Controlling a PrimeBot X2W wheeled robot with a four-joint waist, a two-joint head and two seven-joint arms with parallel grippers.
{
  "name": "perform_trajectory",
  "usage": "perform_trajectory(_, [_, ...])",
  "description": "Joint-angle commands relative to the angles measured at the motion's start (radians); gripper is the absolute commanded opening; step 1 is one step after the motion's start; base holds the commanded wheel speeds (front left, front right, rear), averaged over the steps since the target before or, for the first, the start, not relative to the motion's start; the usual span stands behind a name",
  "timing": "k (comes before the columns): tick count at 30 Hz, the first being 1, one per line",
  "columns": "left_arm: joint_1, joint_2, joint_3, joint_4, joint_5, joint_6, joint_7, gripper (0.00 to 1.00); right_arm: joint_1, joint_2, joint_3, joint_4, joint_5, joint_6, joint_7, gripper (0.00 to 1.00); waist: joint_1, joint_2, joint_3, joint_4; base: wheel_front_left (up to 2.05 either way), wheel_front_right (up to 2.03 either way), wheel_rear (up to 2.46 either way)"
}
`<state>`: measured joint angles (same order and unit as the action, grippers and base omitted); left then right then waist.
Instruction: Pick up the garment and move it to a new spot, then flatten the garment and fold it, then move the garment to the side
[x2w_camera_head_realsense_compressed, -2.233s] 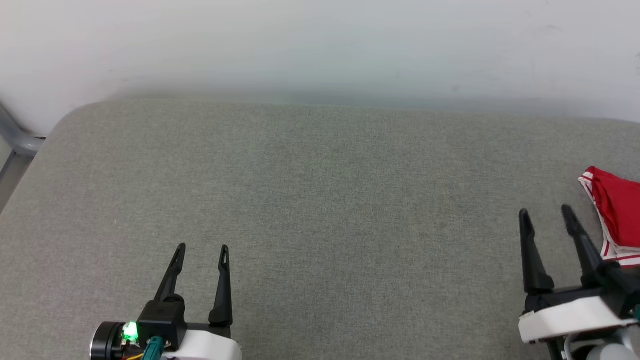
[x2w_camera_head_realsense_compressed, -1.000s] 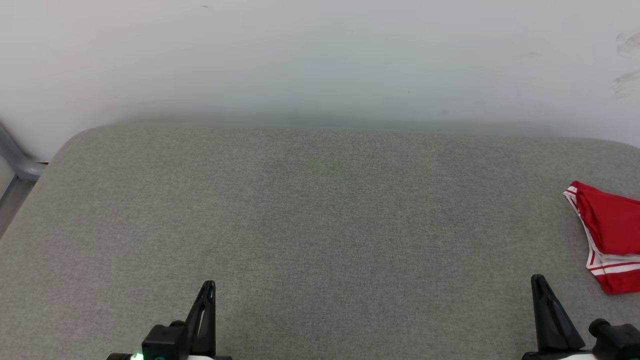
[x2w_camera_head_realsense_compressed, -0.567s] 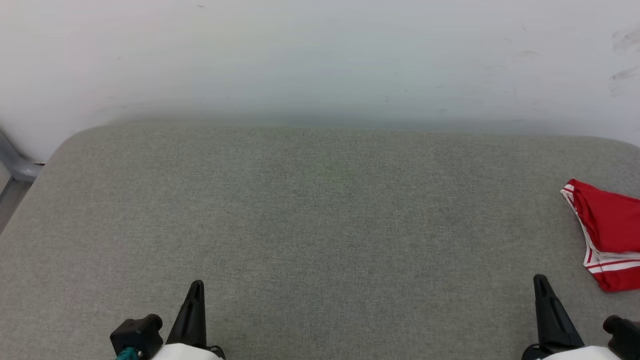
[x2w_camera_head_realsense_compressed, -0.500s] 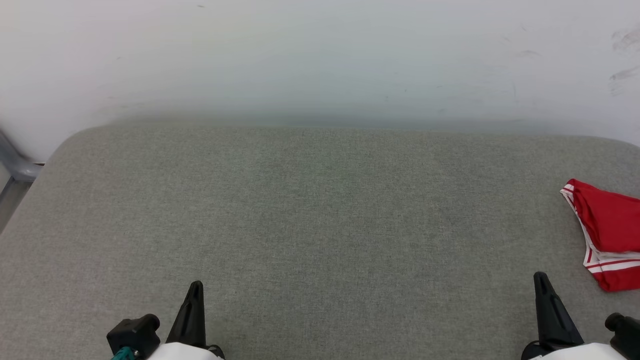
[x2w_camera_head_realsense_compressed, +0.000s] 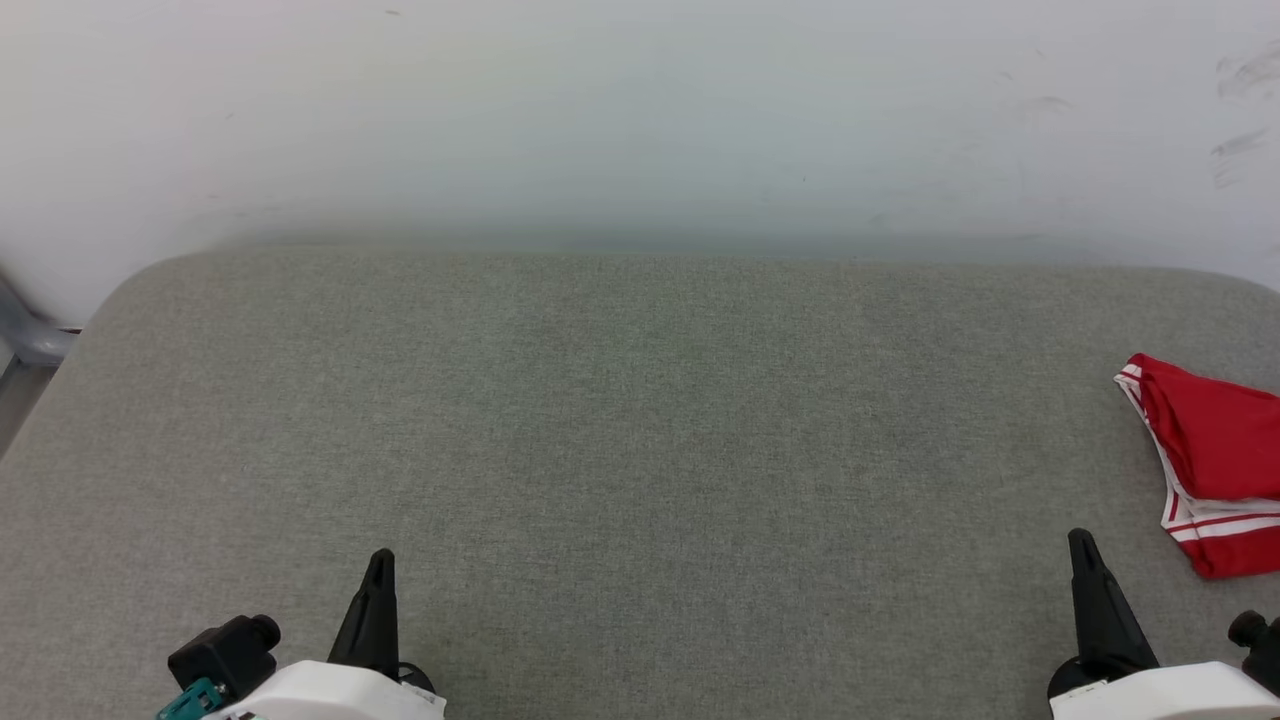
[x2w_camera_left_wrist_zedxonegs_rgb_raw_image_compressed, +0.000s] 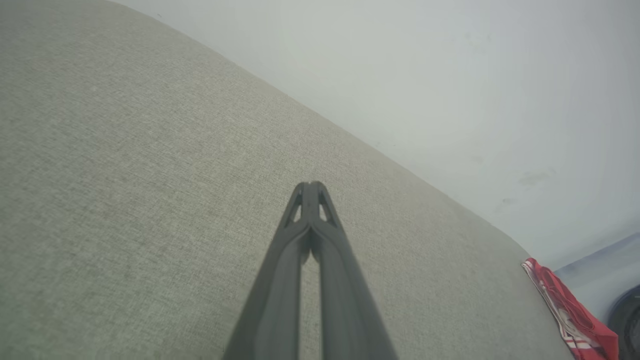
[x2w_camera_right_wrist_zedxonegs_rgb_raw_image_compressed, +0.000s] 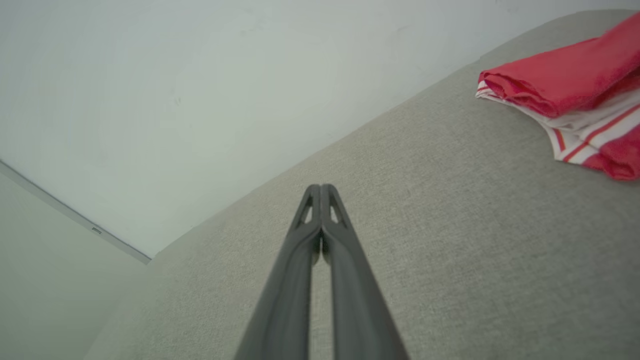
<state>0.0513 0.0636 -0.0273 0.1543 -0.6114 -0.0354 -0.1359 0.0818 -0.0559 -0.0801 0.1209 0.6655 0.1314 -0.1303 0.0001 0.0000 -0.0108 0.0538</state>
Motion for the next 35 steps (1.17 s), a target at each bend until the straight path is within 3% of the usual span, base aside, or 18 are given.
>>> perform_trajectory(1, [-0.030, 0.006, 0.008, -0.008, -0.044, -0.007, 0.008, 0.00, -0.029, -0.008, 0.001, -0.006, 0.045, 0.000, 0.008, 0.00, -0.0001, 0.0000, 0.000, -0.001, 0.00, 0.00, 0.00])
perform_trajectory(35, [-0.093, 0.004, 0.062, 0.037, -0.494, -0.049, 0.115, 0.00, -0.108, -0.010, -0.006, 0.053, 0.472, -0.001, 0.111, 0.00, -0.0001, 0.0000, 0.005, -0.020, 0.00, 0.00, 0.00])
